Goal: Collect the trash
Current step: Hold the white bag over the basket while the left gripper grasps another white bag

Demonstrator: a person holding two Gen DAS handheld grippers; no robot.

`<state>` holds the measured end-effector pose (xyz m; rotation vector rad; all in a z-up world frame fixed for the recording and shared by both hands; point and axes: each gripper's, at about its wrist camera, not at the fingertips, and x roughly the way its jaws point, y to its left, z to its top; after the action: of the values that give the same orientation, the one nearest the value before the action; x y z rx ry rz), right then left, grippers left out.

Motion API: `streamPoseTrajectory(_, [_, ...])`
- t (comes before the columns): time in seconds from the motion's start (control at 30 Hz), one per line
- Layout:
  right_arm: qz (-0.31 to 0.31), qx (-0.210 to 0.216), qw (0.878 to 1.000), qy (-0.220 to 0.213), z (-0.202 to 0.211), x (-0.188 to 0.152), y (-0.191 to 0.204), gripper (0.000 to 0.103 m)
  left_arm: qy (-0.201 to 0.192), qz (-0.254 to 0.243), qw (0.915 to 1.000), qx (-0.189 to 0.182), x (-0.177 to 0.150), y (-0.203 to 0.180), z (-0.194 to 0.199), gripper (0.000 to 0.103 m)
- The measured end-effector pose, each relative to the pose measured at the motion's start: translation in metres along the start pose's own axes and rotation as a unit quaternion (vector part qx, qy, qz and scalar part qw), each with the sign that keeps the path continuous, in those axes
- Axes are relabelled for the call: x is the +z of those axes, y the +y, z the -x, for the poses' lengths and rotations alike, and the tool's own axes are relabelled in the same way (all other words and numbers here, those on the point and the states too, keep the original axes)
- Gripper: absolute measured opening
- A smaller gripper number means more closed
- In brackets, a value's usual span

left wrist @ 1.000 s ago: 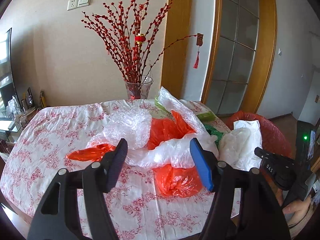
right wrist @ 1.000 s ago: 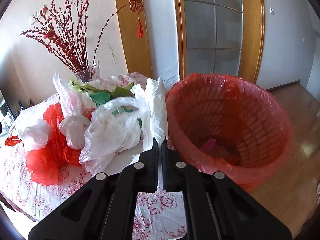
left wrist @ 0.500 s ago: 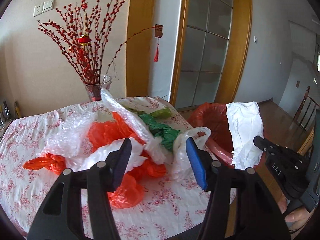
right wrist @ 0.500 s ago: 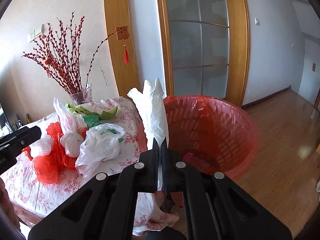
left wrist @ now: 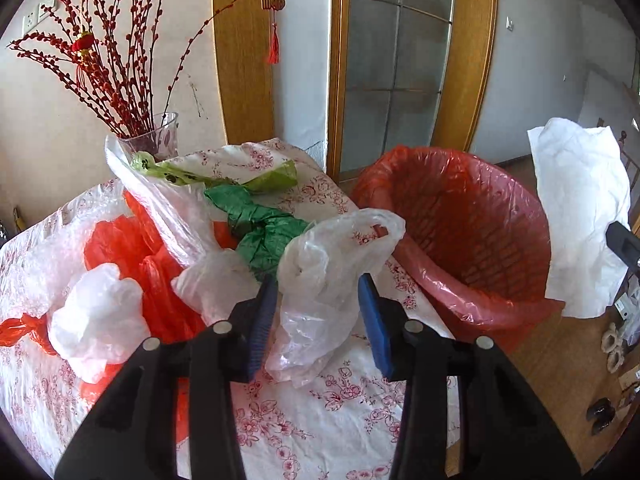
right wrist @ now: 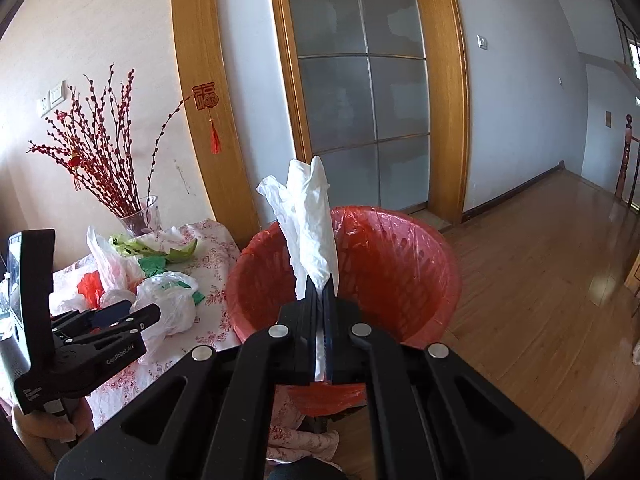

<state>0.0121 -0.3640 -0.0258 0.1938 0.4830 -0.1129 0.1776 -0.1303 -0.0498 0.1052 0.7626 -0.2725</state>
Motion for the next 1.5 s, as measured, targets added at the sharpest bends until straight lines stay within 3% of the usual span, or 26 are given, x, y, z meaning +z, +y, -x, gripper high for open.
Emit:
streamPoseTrajectory(0.1, [-0.007,0.002,1.0,0.002,-0.003,-0.001,-0.003,0.003,0.02,0.001,0.9998,-0.001,-0.001,-0.001,-0.012,0.031])
streamPoseTrajectory(0.23, [-0.01,0.004,1.0,0.002,-0.003,-0.002,-0.005,0.003,0.033,0.009,0.9993,-0.017,-0.003,0.0,-0.02,0.009])
streamPoseTrajectory(0.33, [-0.013,0.007,1.0,0.0,-0.003,-0.001,-0.006,0.003,0.023,0.019,0.9988,-0.038,-0.004,0.003,-0.016,0.005])
streamPoseTrajectory(0.63, [-0.016,0.008,1.0,-0.014,0.001,0.007,-0.008,0.003,-0.019,0.042,0.9964,-0.071,0.015,0.008,0.012,0.004])
streamPoseTrajectory(0.87, [-0.017,0.005,0.999,-0.031,-0.001,0.02,-0.011,0.003,-0.042,0.028,0.9941,-0.096,0.035,-0.013,0.026,0.004])
streamPoseTrajectory(1.5, [-0.053,-0.021,0.997,-0.042,-0.023,0.041,-0.05,0.003,-0.038,0.007,0.9854,-0.166,0.068,-0.078,0.0,0.004])
